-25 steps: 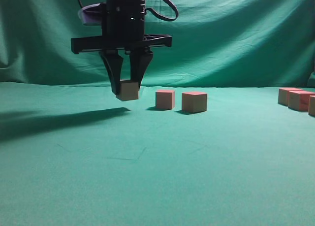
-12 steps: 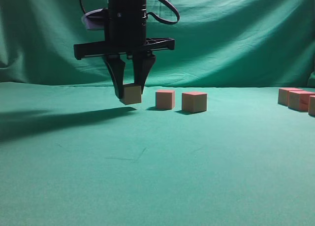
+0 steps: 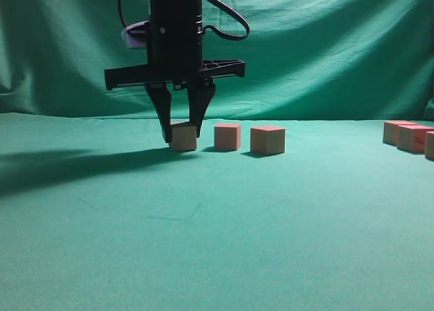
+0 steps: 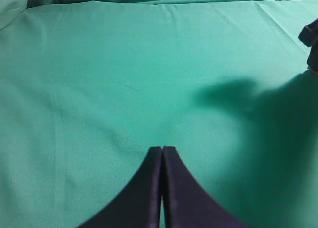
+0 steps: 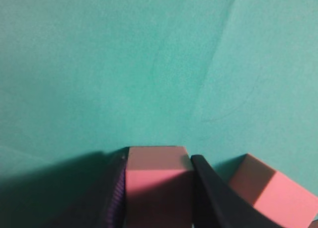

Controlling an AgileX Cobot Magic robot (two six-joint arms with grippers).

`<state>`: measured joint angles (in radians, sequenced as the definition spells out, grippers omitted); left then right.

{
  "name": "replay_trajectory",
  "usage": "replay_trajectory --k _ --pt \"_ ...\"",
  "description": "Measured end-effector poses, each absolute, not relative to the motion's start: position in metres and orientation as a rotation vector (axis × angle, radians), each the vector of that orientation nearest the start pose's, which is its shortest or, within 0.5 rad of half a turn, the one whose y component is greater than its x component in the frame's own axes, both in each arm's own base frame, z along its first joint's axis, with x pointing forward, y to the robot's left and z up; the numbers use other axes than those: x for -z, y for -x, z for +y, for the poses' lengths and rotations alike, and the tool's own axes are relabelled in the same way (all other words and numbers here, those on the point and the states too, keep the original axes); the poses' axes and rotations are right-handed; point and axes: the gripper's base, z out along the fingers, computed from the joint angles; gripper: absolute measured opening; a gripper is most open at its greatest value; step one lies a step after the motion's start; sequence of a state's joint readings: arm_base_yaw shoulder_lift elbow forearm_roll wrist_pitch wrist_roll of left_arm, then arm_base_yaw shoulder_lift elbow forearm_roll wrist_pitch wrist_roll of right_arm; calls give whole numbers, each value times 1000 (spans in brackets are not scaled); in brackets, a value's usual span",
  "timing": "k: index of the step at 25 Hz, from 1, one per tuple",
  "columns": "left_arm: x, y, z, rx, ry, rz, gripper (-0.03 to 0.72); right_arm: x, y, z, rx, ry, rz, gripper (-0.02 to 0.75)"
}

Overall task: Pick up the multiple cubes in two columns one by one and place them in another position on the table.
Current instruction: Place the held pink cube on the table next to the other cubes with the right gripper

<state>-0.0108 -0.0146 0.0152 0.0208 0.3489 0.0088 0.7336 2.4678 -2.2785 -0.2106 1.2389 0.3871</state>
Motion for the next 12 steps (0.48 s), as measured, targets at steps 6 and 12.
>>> replay_trajectory --k 6,12 --pt "-177 -53 0 -19 -31 1833 0 -177 -397 333 83 535 2785 265" --pt "-177 -53 0 -19 -31 1833 0 -177 -397 333 83 533 2786 265"
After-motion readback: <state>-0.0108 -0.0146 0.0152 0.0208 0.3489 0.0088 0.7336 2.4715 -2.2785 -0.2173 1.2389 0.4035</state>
